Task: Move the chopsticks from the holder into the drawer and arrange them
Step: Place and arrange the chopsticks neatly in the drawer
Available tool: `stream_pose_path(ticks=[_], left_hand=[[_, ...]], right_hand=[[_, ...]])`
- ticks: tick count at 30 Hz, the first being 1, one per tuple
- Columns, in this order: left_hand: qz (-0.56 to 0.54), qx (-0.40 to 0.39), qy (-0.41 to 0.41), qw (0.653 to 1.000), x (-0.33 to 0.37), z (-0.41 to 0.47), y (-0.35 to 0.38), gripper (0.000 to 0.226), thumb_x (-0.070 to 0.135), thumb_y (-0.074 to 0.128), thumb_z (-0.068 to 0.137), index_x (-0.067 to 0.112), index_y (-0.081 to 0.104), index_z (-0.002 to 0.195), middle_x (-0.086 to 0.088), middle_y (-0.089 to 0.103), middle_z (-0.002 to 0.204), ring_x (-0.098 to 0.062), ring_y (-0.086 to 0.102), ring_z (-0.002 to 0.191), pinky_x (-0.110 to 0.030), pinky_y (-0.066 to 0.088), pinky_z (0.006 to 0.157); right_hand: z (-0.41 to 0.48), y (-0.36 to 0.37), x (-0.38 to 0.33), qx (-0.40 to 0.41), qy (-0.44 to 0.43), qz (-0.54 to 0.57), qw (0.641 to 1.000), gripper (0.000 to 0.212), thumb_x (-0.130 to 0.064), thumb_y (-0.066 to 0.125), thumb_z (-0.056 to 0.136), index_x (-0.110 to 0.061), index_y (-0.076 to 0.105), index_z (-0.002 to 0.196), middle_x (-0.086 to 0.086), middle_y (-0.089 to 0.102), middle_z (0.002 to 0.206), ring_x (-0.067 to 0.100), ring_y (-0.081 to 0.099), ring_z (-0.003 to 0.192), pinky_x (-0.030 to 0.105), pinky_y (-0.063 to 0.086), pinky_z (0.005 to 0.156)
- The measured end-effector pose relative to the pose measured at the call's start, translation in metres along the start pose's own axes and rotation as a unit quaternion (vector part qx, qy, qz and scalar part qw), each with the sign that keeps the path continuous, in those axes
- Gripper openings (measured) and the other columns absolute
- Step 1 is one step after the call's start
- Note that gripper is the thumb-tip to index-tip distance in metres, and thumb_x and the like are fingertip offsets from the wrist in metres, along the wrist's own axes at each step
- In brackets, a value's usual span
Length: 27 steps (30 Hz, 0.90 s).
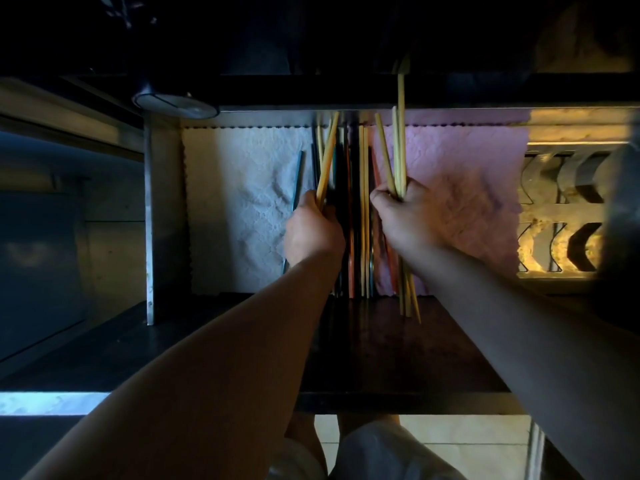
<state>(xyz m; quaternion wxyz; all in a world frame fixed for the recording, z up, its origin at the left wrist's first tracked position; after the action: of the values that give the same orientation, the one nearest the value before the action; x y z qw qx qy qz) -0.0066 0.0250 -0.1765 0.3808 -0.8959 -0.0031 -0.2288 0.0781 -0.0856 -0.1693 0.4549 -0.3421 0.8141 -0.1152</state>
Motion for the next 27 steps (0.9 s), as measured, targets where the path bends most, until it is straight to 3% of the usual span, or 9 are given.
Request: stream_pose_path(ticks=[8, 13, 18, 20, 22, 24, 25, 27], left_hand=[[-0.012, -0.042, -0.037, 0.998, 0.003, 0.007, 0.005, 0.024, 0.027, 0.056, 0.094, 0.014, 0.062, 0.113, -0.011, 0.068, 0.103, -0.032, 0.063, 0.096, -0.033, 0.047, 0.075], [-0.054, -0.059, -0.052, 0.995, -0.002, 0.01, 0.001, 0.024, 0.03, 0.054, 0.094, 0.012, 0.067, 0.102, -0.004, 0.061, 0.082, -0.025, 0.059, 0.078, -0.028, 0.041, 0.065], [-0.06, -0.077, -0.051, 0.994, -0.011, 0.011, -0.01, 0.029, 0.034, 0.048, 0.097, 0.011, 0.066, 0.104, -0.008, 0.062, 0.085, -0.028, 0.06, 0.083, -0.031, 0.043, 0.07], [-0.052, -0.079, -0.045, 0.994, -0.015, 0.014, -0.015, 0.027, 0.029, 0.046, 0.098, 0.009, 0.062, 0.105, -0.009, 0.059, 0.088, -0.027, 0.055, 0.082, -0.031, 0.041, 0.071], [-0.064, -0.084, -0.035, 0.994, -0.017, 0.015, -0.018, 0.028, 0.034, 0.045, 0.091, 0.011, 0.059, 0.099, -0.015, 0.062, 0.088, -0.031, 0.06, 0.082, -0.037, 0.051, 0.077], [-0.103, -0.089, -0.041, 0.99, -0.02, 0.015, -0.017, 0.028, 0.039, 0.042, 0.079, 0.016, 0.055, 0.088, -0.025, 0.065, 0.089, -0.042, 0.067, 0.081, -0.054, 0.057, 0.075], [-0.103, -0.091, -0.045, 0.989, -0.02, 0.014, -0.016, 0.028, 0.039, 0.044, 0.078, 0.016, 0.055, 0.088, -0.024, 0.066, 0.089, -0.043, 0.068, 0.081, -0.054, 0.058, 0.073], [-0.086, -0.094, -0.046, 0.991, -0.016, 0.01, -0.016, 0.023, 0.035, 0.054, 0.086, 0.014, 0.062, 0.09, -0.019, 0.067, 0.082, -0.036, 0.067, 0.078, -0.037, 0.055, 0.065]], right_hand=[[0.001, -0.004, 0.004, 0.0, -0.002, -0.018, 1.0, 0.008, -0.021, 0.059, 0.091, -0.015, 0.063, 0.087, -0.007, 0.049, 0.06, 0.004, 0.045, 0.049, 0.005, 0.03, 0.036], [0.003, -0.002, 0.007, -0.002, 0.008, -0.029, 1.0, 0.005, -0.022, 0.06, 0.09, -0.019, 0.06, 0.086, -0.008, 0.048, 0.061, 0.005, 0.045, 0.051, 0.008, 0.031, 0.037], [0.011, 0.004, 0.016, -0.006, 0.06, -0.077, 0.995, 0.028, -0.035, 0.053, 0.093, -0.01, 0.067, 0.089, -0.006, 0.05, 0.064, 0.012, 0.048, 0.054, 0.022, 0.033, 0.051], [0.013, 0.006, 0.016, -0.001, 0.063, -0.099, 0.993, 0.04, -0.043, 0.048, 0.095, -0.01, 0.071, 0.092, -0.002, 0.055, 0.072, 0.019, 0.055, 0.066, 0.025, 0.037, 0.063], [0.014, 0.009, 0.018, 0.012, 0.061, -0.113, 0.992, 0.048, -0.049, 0.045, 0.095, -0.009, 0.072, 0.093, 0.007, 0.064, 0.083, 0.027, 0.063, 0.079, 0.028, 0.045, 0.068], [0.014, 0.012, 0.02, 0.024, 0.068, -0.117, 0.99, 0.052, -0.053, 0.043, 0.095, -0.009, 0.071, 0.095, 0.012, 0.069, 0.09, 0.031, 0.065, 0.084, 0.032, 0.052, 0.074], [0.014, 0.013, 0.02, 0.028, 0.075, -0.115, 0.99, 0.052, -0.053, 0.043, 0.094, -0.009, 0.07, 0.095, 0.011, 0.069, 0.09, 0.03, 0.065, 0.084, 0.031, 0.051, 0.073], [0.014, 0.014, 0.021, 0.02, 0.092, -0.096, 0.991, 0.049, -0.051, 0.045, 0.095, -0.008, 0.069, 0.097, 0.006, 0.062, 0.081, 0.021, 0.06, 0.07, 0.024, 0.042, 0.061]])
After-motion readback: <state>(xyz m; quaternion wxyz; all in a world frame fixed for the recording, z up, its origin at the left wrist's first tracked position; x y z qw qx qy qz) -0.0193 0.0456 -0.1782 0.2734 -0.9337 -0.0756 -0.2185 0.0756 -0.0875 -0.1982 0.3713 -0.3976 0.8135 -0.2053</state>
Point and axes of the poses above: each hand's wrist, its own z-axis towards the middle knuckle, its own y-axis out of the palm, x = y × z, the point moved 3 cm from there along z, towards the middle knuckle
